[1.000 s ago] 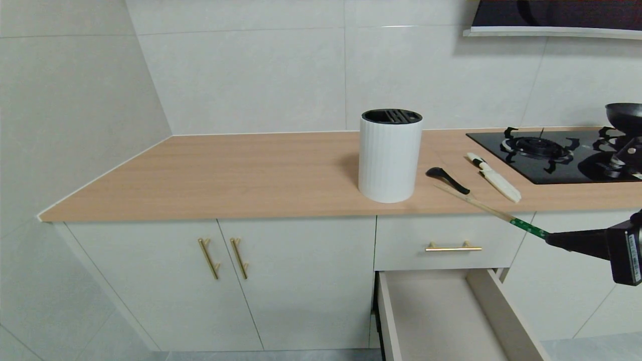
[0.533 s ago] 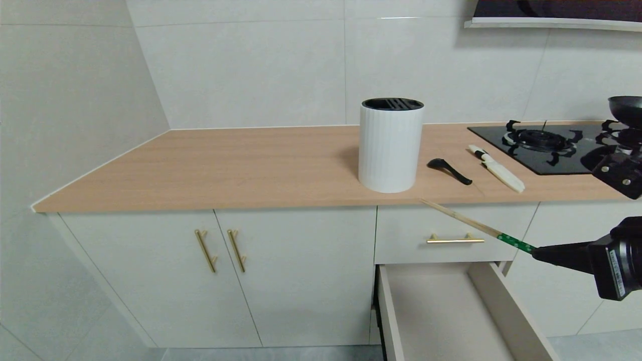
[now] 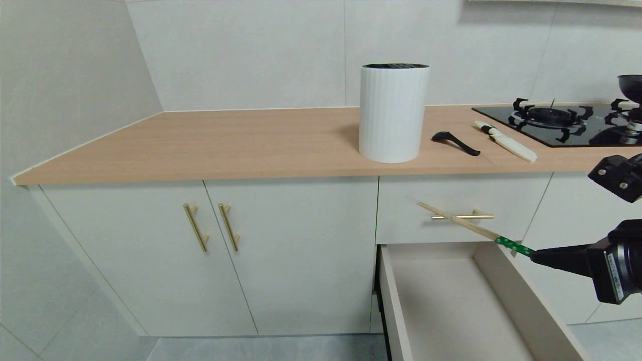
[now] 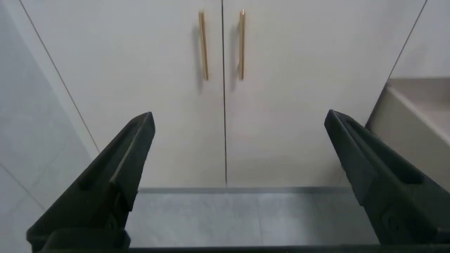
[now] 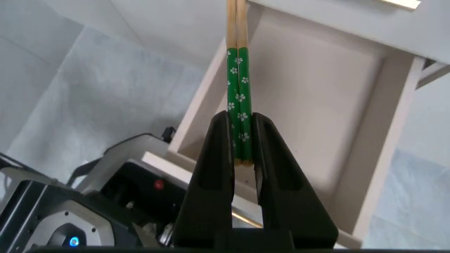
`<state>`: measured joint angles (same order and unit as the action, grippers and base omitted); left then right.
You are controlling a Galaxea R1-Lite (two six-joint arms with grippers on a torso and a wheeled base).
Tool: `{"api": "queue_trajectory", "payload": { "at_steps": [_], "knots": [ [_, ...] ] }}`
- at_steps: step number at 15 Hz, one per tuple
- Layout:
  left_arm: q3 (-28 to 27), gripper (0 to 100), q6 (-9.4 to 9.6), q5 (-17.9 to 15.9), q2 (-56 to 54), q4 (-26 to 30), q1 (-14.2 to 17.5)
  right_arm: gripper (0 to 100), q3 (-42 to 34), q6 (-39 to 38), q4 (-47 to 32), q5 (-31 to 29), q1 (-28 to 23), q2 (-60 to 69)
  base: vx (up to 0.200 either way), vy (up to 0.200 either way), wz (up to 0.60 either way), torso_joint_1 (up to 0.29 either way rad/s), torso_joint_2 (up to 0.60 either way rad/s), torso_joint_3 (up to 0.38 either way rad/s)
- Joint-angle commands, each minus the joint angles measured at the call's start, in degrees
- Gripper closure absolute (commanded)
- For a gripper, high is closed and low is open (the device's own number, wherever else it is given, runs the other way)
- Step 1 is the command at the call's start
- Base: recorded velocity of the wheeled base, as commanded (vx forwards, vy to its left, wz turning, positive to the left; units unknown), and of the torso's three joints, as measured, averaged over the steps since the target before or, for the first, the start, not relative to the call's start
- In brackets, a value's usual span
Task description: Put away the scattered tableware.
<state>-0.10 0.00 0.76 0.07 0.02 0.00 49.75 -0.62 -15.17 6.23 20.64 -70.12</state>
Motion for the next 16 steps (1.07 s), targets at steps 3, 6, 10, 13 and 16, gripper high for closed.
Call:
{"api": "queue_trajectory", "payload": {
  "at_steps": [3,6,10,13,16],
  "knots": [
    [0.0,0,0.0,0.0,0.0,0.0,0.0,100,-0.1,0.0,0.0,0.0,0.0,-1.4,0.0,0.0,0.0,-0.152,0.45,0.3],
    [0.0,0,0.0,0.0,0.0,0.0,0.0,100,-0.4,0.4,0.0,0.0,0.0,-2.5,0.0,0.0,0.0,-0.118,0.44,0.31],
    [0.0,0,0.0,0.0,0.0,0.0,0.0,100,-0.4,0.4,0.0,-0.2,0.0,-3.5,0.0,0.0,0.0,-0.025,0.12,0.081],
    [0.0,0,0.0,0.0,0.0,0.0,0.0,100,-0.2,0.4,0.1,-0.5,-0.1,-5.6,0.0,0.0,0.0,0.0,0.0,0.0],
    [0.0,0,0.0,0.0,0.0,0.0,0.0,100,0.3,0.1,0.5,-3.2,-0.1,-11.6,0.0,0.0,0.0,0.0,0.0,0.0]
  ]
}}
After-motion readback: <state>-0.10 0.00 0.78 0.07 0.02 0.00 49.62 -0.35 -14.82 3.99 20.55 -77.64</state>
